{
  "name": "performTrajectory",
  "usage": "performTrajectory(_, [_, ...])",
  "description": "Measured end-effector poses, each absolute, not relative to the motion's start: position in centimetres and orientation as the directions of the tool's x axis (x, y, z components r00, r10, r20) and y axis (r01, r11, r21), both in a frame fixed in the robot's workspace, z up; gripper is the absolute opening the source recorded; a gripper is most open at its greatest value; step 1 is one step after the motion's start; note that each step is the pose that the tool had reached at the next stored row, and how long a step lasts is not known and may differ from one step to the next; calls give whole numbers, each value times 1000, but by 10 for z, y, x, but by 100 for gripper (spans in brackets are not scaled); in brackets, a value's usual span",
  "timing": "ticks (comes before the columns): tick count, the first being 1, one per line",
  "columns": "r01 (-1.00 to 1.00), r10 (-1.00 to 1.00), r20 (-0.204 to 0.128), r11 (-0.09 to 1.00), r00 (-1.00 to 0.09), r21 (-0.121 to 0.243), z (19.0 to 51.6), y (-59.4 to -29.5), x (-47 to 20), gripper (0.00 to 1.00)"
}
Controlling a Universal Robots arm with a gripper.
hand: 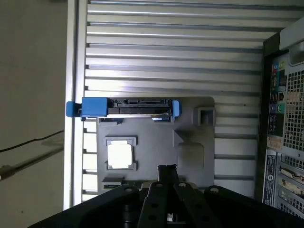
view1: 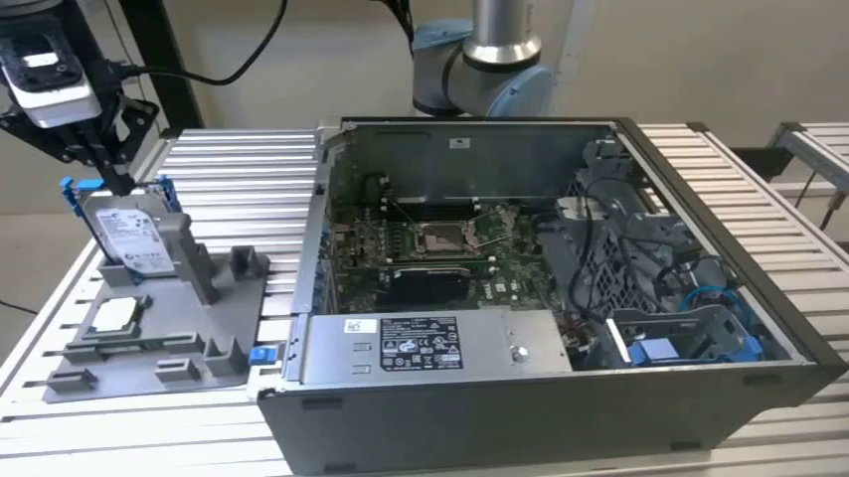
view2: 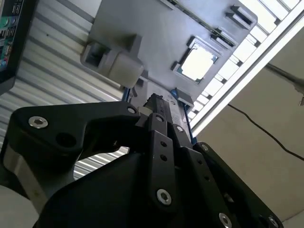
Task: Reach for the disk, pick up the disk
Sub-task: 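Reach for the disk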
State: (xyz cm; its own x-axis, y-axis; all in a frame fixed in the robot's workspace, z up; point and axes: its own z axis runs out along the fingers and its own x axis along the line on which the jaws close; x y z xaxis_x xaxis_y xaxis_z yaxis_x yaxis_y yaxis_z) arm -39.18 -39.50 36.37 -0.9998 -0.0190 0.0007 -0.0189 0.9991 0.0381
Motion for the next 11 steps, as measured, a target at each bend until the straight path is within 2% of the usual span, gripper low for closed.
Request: performTrajectory(11, [-19,-19,1,999,-1000,38,362,-355,-396,0])
